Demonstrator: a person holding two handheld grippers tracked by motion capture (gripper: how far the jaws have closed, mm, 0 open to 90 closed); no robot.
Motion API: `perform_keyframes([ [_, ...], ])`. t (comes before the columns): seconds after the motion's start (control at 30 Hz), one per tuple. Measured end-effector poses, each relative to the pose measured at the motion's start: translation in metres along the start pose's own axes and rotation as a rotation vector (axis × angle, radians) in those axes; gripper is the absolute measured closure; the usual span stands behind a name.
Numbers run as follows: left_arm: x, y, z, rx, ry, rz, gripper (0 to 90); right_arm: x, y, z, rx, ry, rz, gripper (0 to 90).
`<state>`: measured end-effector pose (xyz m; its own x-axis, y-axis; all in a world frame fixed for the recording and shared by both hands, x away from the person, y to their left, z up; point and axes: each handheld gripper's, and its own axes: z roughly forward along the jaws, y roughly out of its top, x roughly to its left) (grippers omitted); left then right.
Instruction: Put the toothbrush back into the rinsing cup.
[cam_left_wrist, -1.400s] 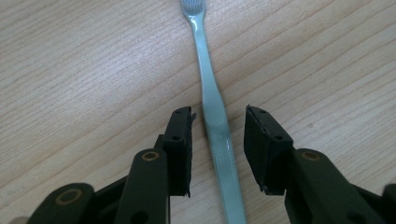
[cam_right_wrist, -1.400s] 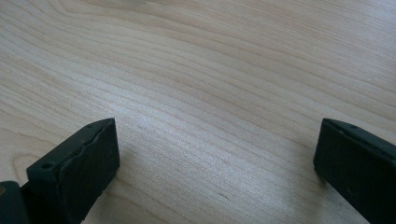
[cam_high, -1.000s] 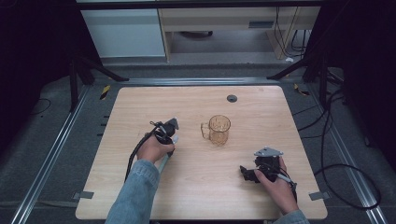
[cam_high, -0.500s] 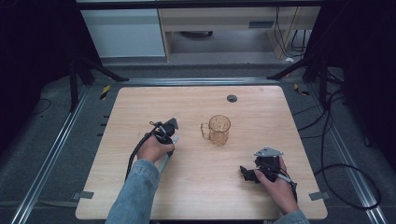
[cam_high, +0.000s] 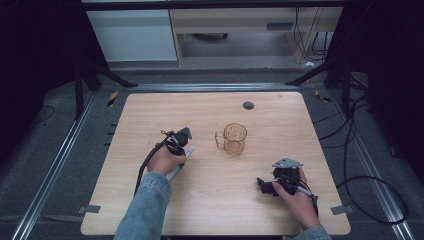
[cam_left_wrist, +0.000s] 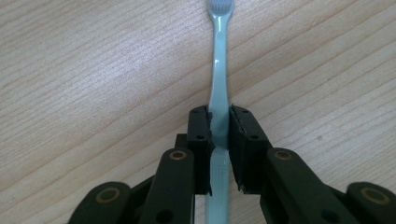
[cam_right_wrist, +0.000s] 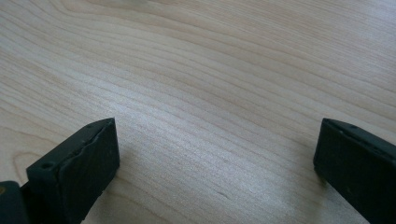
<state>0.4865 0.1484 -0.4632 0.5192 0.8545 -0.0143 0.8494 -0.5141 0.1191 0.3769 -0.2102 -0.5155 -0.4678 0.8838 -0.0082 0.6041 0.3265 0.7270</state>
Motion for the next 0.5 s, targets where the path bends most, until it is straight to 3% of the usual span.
perform_keyframes([
  [0.1, 0.000, 0.000, -0.002, -0.010, 0.004, 0.009, 78.2, 0.000, 0.000, 0.000, 0.002, -0.001, 0.000, 0.6],
  [0.13, 0.002, -0.001, -0.007, -0.041, 0.001, 0.002, 78.3, 0.000, 0.000, 0.000, 0.001, -0.001, 0.000, 0.6],
  [0.33, 0.000, -0.001, -0.018, -0.094, -0.012, 0.012, 78.3, 0.000, 0.000, 0.000, 0.001, 0.000, -0.001, 0.6],
  [0.5, -0.002, 0.000, -0.024, -0.119, -0.010, 0.025, 78.4, 0.000, 0.000, 0.000, 0.002, -0.001, 0.000, 0.6],
])
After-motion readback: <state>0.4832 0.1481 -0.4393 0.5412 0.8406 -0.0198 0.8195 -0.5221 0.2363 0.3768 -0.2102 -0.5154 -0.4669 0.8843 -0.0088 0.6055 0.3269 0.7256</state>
